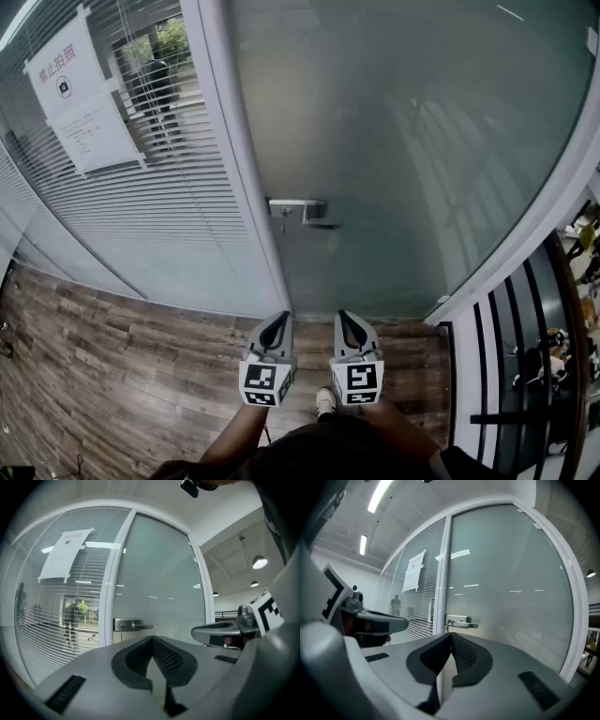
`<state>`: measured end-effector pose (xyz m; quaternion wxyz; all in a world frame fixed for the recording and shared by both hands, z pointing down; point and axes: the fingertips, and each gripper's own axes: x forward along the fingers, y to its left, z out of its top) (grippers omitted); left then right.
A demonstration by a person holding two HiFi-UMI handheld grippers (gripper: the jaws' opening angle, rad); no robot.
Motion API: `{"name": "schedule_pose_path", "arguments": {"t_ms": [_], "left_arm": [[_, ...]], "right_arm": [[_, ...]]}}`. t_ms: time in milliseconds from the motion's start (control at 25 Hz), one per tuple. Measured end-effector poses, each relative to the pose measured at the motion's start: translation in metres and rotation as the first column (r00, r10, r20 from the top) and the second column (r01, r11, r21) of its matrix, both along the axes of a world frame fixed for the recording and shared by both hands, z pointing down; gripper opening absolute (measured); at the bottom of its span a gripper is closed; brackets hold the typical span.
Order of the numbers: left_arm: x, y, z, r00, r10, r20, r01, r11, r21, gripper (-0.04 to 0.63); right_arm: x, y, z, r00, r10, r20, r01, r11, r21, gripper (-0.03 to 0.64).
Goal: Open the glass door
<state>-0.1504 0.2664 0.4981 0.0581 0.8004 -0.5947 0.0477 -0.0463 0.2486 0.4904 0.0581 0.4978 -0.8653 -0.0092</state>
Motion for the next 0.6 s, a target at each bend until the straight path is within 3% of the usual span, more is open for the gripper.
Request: {"name": "schedule_pose_path", "arguments": {"t_ms": [200,440,600], "left_arm": [[0.015,-0.030,0.003,1.000,-0.025,-0.007,0.025,1.000,0.007,0.002],[0.002,-0.062,-0.008,0.997,-0.063,-0.052,0.065,0.998,0.023,0.002],[0.002,-0.072,-0.006,0.998,-0.064,-0.028,0.065,0.998,0.020,0.002]], "right_arm": [[0.018,-0.030,0.005,1.000,-0.024,0.004,0.024,1.000,-0.001,0.015],[0.011,-0.066,0.004,0.999,-0.044,-0.010,0.044,0.999,-0.011,0.015],[0.006,-0.079,0.007,0.998,-0.065,-0.010,0.065,0.998,-0.024,0.015]]}}
